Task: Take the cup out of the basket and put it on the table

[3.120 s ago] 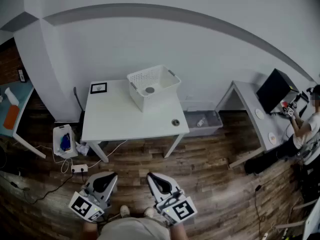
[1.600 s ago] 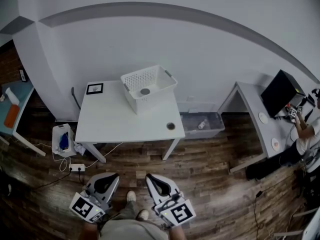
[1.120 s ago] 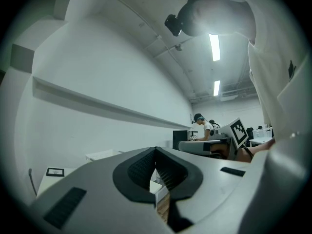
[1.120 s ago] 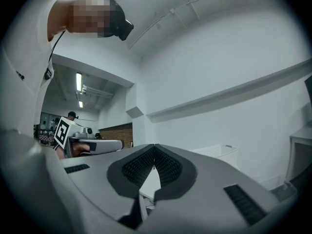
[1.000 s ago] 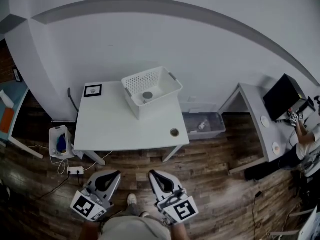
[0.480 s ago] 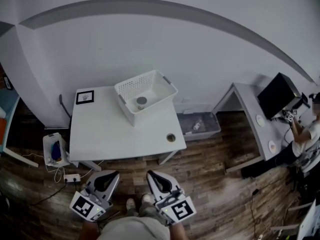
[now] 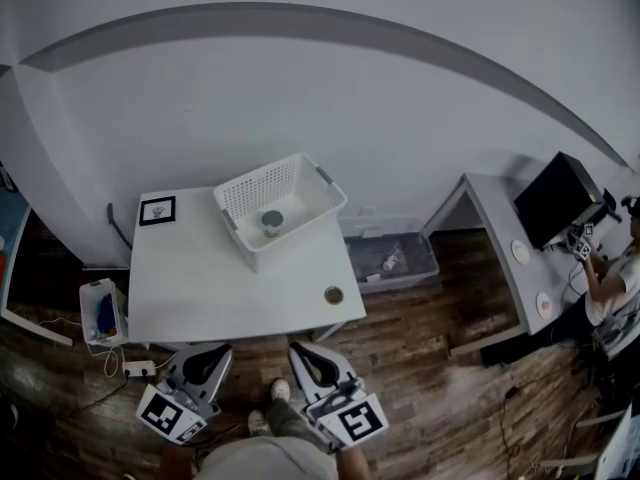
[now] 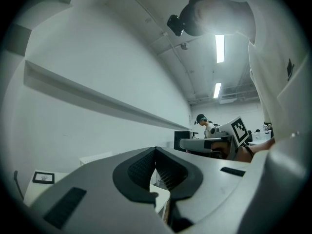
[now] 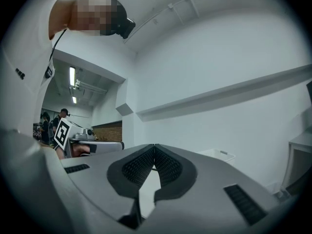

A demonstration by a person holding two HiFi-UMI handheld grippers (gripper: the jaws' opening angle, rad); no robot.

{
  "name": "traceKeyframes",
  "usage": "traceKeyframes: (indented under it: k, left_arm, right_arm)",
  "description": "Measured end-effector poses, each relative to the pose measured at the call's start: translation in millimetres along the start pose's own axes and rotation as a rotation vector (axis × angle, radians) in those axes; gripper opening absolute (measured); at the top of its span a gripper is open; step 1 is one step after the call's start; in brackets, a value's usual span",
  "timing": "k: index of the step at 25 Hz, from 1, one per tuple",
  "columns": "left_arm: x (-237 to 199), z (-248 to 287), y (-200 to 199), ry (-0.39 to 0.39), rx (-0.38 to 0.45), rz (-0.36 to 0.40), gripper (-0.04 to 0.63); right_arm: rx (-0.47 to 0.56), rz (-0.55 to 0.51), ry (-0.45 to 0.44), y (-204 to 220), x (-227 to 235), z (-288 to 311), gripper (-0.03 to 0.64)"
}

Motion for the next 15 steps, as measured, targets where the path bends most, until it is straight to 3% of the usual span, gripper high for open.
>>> traceKeyframes:
  k: [15]
  left_arm:
    - [-44, 60, 0, -0.106, -0.027, 0.008, 0.001]
  right_arm:
    - [0.008, 0.018, -0.099, -4, 74, 59, 0.011]
Point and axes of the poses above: the fingertips, and each gripper's own axes: z forward along the fingers, x to its right, y out of its underside, the point moved 10 cm from there along -z, backward along the fingers, and after that the axes turned 11 degrees about y, right-handed, at the moved point
